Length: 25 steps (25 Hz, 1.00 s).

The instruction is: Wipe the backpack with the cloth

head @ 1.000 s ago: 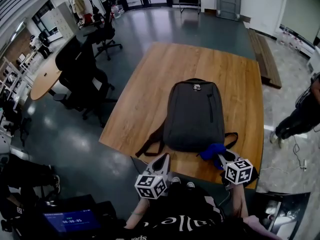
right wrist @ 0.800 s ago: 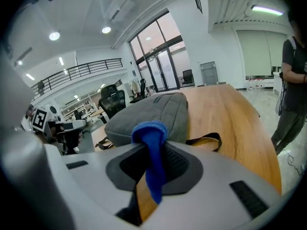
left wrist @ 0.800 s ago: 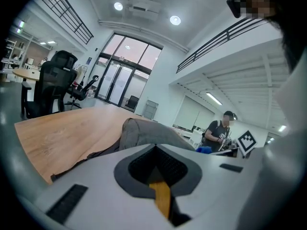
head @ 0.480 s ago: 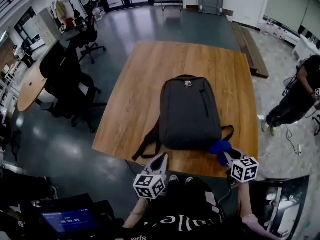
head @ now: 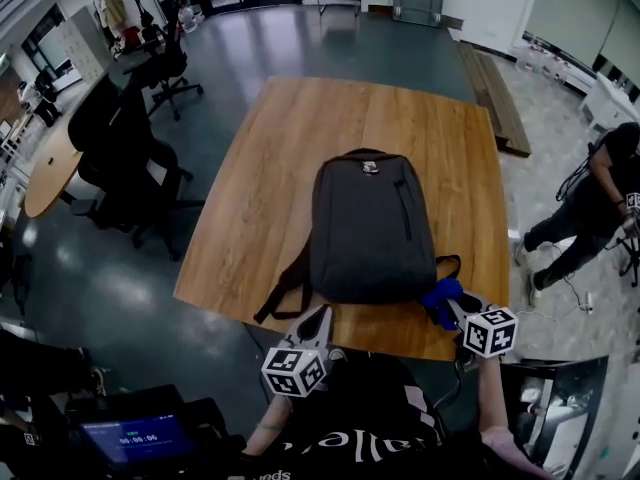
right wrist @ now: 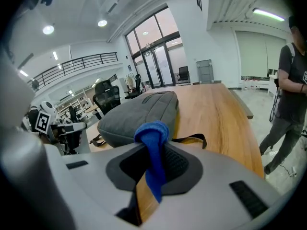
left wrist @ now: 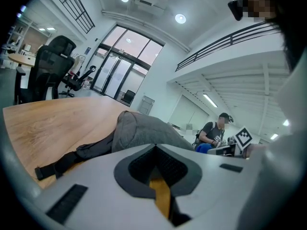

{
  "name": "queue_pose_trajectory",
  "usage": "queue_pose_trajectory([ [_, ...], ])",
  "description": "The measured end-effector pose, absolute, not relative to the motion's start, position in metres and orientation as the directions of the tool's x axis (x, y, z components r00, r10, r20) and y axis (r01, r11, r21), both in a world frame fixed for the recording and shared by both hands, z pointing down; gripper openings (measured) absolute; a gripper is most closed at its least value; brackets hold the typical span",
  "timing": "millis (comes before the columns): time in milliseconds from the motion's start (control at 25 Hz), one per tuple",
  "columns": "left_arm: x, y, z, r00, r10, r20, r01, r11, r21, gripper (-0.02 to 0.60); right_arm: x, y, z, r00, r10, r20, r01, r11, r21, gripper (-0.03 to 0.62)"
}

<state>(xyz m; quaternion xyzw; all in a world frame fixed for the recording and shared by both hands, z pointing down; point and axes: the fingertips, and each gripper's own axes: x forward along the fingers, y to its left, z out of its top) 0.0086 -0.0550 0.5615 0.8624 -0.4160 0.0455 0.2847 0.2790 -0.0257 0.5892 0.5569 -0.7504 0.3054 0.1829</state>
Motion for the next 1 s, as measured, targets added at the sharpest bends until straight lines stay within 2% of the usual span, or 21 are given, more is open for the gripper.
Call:
queue_pose_trajectory([
  [560, 0.021, -0.09, 0.548, 0.529, -0.784, 0.323, -0.821, -0.377, 0.429, 0.0, 0.305, -0.12, 0.587, -0.422, -0.657, 0.625, -0.905, 0.345, -0.249, 0.055],
  [1000, 0.0, -0.105, 0.54, 0.412, -0.834, 0.368, -0.878, -0.256, 0.403, 0.0, 0.3, -0.211, 0.585, -0.492, -0.606, 0.625, -0.863, 0.432, -0.261, 0.055],
])
